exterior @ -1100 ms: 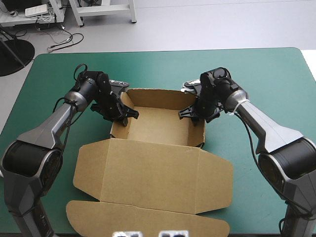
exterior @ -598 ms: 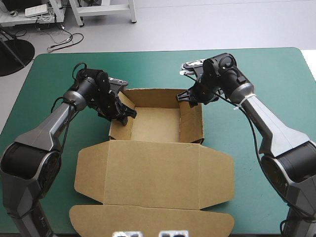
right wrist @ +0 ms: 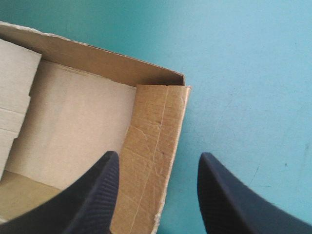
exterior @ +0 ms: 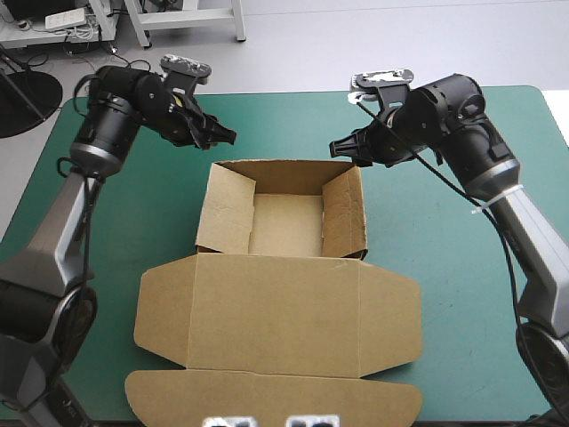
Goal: Fold the box
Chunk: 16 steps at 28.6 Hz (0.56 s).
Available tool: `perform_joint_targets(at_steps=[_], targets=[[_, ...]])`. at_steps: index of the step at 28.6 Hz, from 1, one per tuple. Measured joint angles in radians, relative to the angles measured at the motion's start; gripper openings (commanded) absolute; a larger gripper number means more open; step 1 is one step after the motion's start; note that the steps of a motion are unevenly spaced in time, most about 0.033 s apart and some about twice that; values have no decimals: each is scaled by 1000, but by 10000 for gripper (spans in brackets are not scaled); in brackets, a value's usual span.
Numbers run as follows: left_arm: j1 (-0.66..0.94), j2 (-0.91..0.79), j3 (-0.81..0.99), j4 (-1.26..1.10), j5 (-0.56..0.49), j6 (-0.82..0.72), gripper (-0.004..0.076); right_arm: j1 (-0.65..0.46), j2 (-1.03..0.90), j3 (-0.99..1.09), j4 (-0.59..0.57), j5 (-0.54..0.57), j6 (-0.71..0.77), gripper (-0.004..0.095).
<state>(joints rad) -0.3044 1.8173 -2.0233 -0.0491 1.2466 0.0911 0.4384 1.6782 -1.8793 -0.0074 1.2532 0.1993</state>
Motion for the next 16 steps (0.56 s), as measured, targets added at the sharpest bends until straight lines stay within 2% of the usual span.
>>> perform_joint_targets(at_steps=[2, 6, 10, 14, 16], targets=[[0, -72, -11, 11, 2, 0, -14, 0, -27, 27, 7, 0, 20, 471], [0, -228, -20, 17, 8, 3, -10, -10, -20, 132, 7, -2, 40, 471], [0, -335, -19, 16, 8, 3, -10, -22, 28, 220, 57, -63, 36, 471], [0, -435, 60, 16, 8, 15, -10, -24, 98, 241, 98, -97, 31, 455], [0, -487, 132, 17, 8, 20, -10, -25, 130, 244, 110, -104, 23, 413]])
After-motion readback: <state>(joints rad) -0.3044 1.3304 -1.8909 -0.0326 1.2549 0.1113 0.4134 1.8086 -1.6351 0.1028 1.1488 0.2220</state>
